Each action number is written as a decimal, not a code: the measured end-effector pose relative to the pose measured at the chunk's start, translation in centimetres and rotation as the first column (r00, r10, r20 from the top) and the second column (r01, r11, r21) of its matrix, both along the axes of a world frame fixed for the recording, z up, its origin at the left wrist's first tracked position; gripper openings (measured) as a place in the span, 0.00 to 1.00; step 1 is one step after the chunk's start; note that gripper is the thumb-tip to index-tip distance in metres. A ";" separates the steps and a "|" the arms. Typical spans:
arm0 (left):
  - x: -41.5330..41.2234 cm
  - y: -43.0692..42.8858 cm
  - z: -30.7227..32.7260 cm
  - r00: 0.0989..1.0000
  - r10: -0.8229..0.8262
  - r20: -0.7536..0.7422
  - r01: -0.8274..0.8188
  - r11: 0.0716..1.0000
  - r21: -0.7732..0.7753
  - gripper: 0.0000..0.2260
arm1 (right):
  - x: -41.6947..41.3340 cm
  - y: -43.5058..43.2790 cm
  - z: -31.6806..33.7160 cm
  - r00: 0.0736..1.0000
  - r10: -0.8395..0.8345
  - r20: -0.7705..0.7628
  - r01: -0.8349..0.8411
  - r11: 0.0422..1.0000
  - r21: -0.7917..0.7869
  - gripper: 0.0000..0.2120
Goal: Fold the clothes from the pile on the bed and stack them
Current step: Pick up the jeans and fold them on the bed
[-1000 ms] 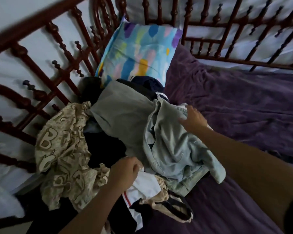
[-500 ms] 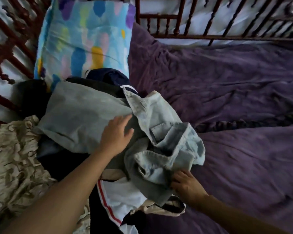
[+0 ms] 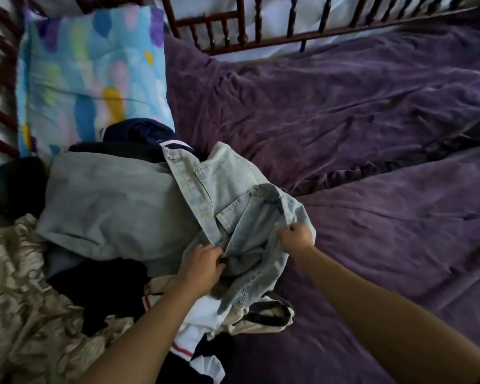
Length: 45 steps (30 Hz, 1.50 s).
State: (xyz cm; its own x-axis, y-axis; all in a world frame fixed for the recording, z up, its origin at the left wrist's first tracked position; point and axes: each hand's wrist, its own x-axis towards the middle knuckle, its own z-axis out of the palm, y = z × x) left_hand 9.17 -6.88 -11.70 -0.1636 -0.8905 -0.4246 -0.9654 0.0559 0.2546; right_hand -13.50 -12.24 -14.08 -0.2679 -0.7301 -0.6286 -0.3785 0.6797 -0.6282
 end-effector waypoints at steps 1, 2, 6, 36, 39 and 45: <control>-0.1 0.0 0.8 1.000 0.012 0.012 -0.012 1.000 0.001 0.10 | -0.4 0.2 0.9 0.993 -0.084 0.087 0.085 0.996 -0.007 0.10; -0.3 0.0 1.6 1.000 0.025 0.014 -0.026 1.000 0.005 0.09 | -1.2 0.5 2.2 0.976 -0.135 0.170 0.139 0.990 -0.008 0.08; -2.0 -2.0 5.5 0.994 0.096 -0.043 -0.098 0.993 -0.060 0.20 | -6.2 1.0 8.9 0.937 0.061 0.344 -0.052 0.998 -0.036 0.15; -12.2 -1.5 33.3 0.812 -0.030 -0.582 -0.121 0.969 -0.217 0.06 | -22.7 2.0 26.7 0.865 0.468 0.180 -0.364 0.832 -0.419 0.07; -10.1 -0.8 35.4 0.759 -0.070 -0.647 -0.169 0.939 -0.299 0.03 | -21.7 2.6 27.9 0.564 0.652 -0.508 -0.821 0.507 -0.261 0.09; -7.2 -0.1 37.0 0.712 -0.126 -0.691 -0.130 0.943 -0.306 0.05 | -17.9 4.8 25.7 0.917 0.395 0.055 -0.367 0.890 -0.272 0.08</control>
